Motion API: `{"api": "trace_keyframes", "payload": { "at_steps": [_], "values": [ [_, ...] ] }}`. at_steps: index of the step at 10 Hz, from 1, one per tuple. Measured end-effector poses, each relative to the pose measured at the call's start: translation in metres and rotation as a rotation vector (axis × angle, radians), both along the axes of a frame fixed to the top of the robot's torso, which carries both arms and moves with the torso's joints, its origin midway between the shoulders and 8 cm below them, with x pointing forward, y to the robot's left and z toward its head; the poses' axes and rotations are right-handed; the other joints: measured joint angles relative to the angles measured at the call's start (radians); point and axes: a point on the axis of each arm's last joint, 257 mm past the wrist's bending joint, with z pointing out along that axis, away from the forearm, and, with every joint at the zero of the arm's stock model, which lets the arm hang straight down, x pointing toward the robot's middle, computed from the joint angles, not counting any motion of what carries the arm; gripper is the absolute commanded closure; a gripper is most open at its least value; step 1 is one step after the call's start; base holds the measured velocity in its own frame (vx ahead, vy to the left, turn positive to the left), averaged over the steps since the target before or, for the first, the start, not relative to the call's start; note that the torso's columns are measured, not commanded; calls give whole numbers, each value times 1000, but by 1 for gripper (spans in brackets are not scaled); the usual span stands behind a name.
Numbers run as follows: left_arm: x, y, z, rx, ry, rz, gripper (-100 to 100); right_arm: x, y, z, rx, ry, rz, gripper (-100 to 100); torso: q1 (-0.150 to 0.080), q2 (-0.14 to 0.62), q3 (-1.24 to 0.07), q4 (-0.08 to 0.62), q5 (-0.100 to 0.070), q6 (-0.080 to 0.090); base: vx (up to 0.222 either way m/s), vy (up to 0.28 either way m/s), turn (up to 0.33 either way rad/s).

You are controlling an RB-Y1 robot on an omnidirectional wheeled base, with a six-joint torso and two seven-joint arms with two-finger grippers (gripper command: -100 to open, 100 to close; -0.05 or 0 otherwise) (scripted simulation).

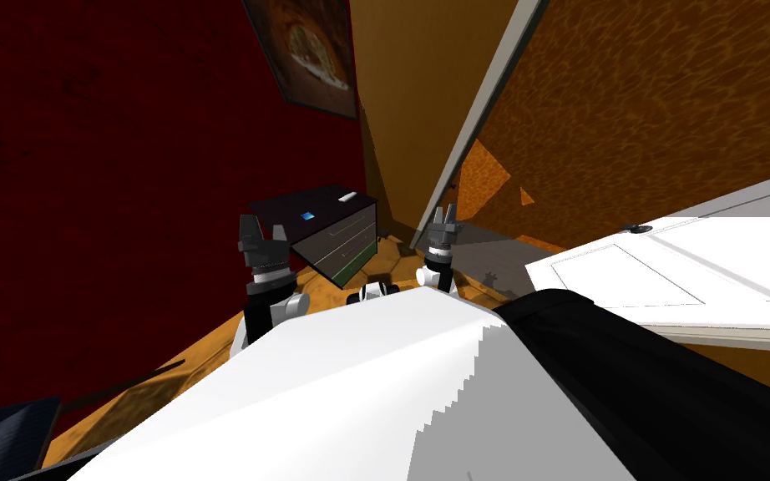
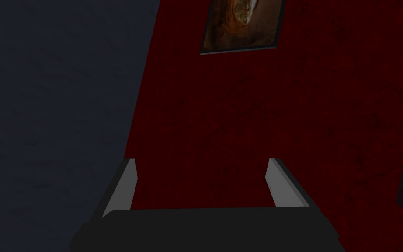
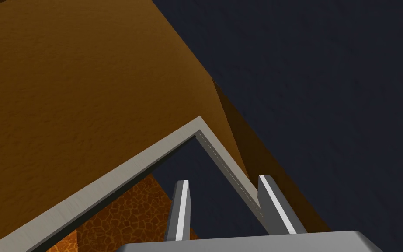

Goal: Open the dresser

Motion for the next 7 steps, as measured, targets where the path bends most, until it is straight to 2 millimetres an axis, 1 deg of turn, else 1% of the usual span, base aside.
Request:
{"api": "trace_keyframes", "payload": {
  "at_steps": [4, 6, 7],
  "values": [
    [17, 16, -32, 6, 60, 24, -100, 0, 0, 0, 0, 0, 0, 0, 3, 0, 0, 0, 1, 0, 91, -93, 84],
    [23, 30, -52, 2, 89, 42, -100, 0, 0, 0, 0, 0, 0, 0, 0, -1, -1, 0, 0, 0, 100, -107, 87],
    [25, 34, -60, -2, 101, 49, -100, 0, 0, 0, 0, 0, 0, 0, -1, -1, 0, 0, 0, 0, 92, -113, 77]
  ]
}}
